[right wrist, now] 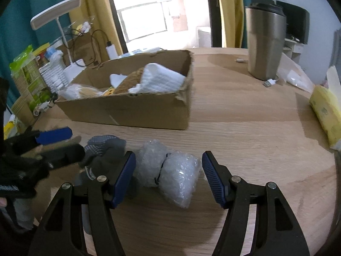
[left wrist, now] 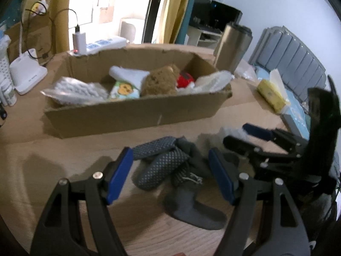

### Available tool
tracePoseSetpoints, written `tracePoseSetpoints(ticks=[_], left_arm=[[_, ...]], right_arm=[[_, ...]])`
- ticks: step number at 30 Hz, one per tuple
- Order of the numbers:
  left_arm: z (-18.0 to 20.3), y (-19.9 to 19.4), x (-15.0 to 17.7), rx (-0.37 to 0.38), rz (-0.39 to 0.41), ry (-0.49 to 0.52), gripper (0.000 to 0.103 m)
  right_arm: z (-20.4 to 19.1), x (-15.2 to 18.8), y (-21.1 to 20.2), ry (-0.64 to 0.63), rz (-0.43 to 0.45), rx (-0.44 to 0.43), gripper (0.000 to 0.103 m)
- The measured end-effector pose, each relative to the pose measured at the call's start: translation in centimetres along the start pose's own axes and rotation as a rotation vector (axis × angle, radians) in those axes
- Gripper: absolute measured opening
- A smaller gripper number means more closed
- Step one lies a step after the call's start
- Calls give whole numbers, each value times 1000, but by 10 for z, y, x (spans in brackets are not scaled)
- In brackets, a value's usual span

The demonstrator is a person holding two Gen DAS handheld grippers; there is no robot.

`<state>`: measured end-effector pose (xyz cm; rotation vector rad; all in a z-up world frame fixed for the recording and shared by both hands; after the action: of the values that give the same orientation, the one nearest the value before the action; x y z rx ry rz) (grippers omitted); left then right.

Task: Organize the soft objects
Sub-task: 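Grasp the bubble-wrap bundle with the right tool while the left tool grasps the grey socks, then carry the grey socks and bubble-wrap bundle over the box with both tools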

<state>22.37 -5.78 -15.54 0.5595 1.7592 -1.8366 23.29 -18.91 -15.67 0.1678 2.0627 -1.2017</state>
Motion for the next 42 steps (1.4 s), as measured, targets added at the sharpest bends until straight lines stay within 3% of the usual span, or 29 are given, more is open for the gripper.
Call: tracePoseSetpoints(ticks=[7,13,21,23,28,33,42], left_arm=[[17,10,4,11,-31,51,75],[27,24,9,-30,-85,100,75],[31,26,12,-49,-72,149,72],[34,27,14,-40,-77,160,57],[38,25,16,-31,-73,194,38],[44,19,19,-29,-47,231,32],[34,-2,12,-14,23,221,32]], right_arm=[[15,4,-10,27,15,19,68],[24,7,-15,46,28,28,68],[26,8,-17,49,31,34,68],[25,8,-16,49,28,36,68],[23,8,-14,42,23,38,68],[16,9,-12,10,14,35,64],[-1,5,-16,-31,32,20,60]])
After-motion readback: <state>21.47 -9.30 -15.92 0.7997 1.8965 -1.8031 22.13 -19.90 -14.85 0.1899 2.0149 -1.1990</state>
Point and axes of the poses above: each gripper's, at about its wrist camera, not at the fingertips, and y roughly the way its jaws point, z to its right, x to its underside, the point moved 3 cm from there along y, roughly the way its jaws point, and after that the axes turned 13 degrees about -x, right-handed, at the moved point
